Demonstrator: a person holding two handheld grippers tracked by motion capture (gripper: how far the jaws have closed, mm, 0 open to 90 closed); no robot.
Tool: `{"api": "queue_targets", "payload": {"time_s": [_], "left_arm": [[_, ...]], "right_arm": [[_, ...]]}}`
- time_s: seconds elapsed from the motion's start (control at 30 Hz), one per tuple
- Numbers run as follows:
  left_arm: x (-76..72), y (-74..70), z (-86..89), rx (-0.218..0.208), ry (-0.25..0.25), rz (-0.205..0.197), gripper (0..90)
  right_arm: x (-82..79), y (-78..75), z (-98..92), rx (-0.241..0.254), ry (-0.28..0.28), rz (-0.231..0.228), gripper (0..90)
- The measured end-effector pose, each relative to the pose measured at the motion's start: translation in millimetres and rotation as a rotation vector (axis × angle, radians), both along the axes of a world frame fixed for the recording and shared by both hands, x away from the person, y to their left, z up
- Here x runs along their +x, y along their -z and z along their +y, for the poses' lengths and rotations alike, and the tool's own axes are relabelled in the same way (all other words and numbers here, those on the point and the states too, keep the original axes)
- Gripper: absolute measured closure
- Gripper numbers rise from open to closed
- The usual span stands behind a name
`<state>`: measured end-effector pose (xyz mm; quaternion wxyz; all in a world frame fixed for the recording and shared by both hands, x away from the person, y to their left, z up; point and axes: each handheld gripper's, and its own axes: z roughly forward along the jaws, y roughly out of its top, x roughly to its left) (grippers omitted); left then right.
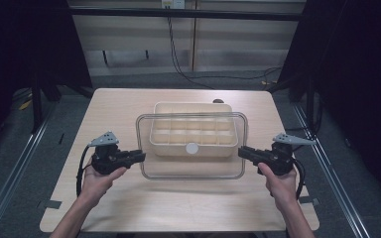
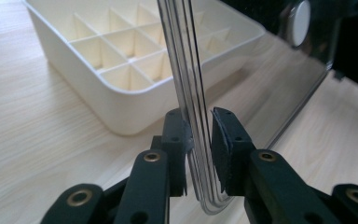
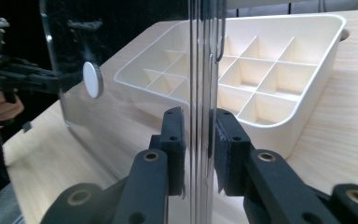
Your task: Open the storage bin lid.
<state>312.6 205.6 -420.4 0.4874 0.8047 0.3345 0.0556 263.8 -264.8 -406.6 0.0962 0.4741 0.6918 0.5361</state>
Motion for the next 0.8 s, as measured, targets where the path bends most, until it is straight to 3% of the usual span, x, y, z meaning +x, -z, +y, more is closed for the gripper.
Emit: {"api": "queue_targets", "payload": {"time_s": [0.13,0.37,0.8], "left_arm": [[-4.6,-1.5,1.0,-0.012,0.008,-0.004,75.6],[-14.7,2.8,0.9,0.015,0.025,0.008,75.4],[-24.6,9.6,5.8,0.020,0.035,0.032,75.5]], "right_arm": [[-4.7,3.3,-0.3,-0.001,0.000,0.008,76.1],[-14.8,10.5,-0.3,-0.007,-0.008,0.031,75.9],[-23.2,21.9,3.4,-0.008,-0.016,0.069,75.5]]}}
